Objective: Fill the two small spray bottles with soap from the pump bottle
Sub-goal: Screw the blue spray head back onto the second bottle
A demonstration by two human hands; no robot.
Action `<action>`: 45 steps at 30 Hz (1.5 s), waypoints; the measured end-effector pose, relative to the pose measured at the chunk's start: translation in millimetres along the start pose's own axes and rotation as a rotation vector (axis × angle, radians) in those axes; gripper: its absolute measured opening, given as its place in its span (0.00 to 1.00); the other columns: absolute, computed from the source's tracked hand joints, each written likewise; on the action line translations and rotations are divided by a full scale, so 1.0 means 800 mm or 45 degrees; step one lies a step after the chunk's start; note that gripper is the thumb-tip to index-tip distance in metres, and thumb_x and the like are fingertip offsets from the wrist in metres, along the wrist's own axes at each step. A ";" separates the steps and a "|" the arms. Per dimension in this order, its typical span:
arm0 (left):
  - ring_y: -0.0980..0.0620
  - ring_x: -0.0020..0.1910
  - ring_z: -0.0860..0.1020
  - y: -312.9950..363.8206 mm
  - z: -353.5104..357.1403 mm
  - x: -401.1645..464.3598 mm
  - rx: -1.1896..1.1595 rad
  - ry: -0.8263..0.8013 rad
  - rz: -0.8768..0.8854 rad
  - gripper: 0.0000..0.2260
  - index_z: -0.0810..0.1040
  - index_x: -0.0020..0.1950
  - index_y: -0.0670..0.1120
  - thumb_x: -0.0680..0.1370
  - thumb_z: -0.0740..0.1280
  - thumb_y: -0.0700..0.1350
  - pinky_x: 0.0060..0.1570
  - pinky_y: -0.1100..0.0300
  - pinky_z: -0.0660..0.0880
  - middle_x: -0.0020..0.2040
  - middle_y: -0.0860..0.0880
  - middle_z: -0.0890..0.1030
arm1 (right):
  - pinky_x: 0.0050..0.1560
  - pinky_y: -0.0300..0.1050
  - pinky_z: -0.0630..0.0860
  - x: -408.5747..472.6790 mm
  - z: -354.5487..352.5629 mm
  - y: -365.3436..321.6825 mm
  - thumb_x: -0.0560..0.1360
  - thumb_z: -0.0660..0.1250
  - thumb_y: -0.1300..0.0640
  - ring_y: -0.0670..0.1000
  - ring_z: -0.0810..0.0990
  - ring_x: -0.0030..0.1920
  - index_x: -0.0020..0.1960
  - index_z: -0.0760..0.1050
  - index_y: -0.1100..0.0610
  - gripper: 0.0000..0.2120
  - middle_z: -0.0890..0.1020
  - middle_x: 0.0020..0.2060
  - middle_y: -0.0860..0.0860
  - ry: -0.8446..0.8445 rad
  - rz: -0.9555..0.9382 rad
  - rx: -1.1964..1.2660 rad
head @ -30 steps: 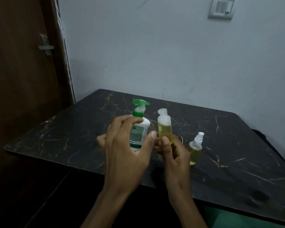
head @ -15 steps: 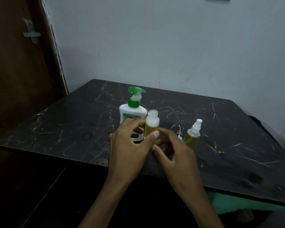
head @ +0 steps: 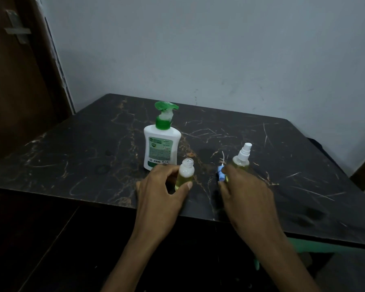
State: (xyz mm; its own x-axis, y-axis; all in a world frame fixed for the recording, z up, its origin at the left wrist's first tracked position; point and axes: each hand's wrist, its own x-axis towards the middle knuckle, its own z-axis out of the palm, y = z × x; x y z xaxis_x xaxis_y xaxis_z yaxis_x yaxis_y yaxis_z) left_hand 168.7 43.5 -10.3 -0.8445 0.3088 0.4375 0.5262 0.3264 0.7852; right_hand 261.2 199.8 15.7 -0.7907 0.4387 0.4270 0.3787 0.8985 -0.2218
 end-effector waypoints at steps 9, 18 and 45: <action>0.63 0.53 0.79 -0.004 0.002 -0.001 0.008 0.008 -0.008 0.12 0.82 0.56 0.59 0.74 0.77 0.51 0.60 0.44 0.77 0.52 0.62 0.81 | 0.35 0.46 0.66 0.023 0.021 -0.028 0.85 0.63 0.54 0.52 0.87 0.46 0.60 0.72 0.55 0.06 0.85 0.48 0.49 -0.058 0.007 -0.393; 0.64 0.52 0.79 0.002 -0.001 -0.004 -0.009 0.011 -0.006 0.12 0.78 0.54 0.64 0.71 0.73 0.55 0.59 0.43 0.77 0.50 0.63 0.81 | 0.39 0.47 0.68 0.030 0.018 -0.031 0.85 0.60 0.57 0.54 0.86 0.50 0.62 0.69 0.56 0.07 0.84 0.50 0.51 -0.166 0.001 -0.333; 0.62 0.54 0.80 -0.007 0.005 -0.003 0.019 0.020 -0.006 0.12 0.80 0.55 0.60 0.73 0.76 0.54 0.59 0.44 0.77 0.52 0.63 0.81 | 0.43 0.49 0.67 0.013 -0.017 -0.042 0.88 0.53 0.48 0.55 0.84 0.51 0.60 0.64 0.51 0.07 0.82 0.49 0.50 -0.231 0.021 -0.215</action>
State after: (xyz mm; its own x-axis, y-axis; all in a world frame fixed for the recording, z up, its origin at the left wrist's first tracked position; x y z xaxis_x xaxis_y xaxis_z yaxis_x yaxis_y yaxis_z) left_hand 168.2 44.2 -17.4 -0.8482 0.2933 0.4410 0.5238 0.3412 0.7805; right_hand 246.8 174.1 39.6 -0.8515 0.4571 0.2570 0.4549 0.8877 -0.0714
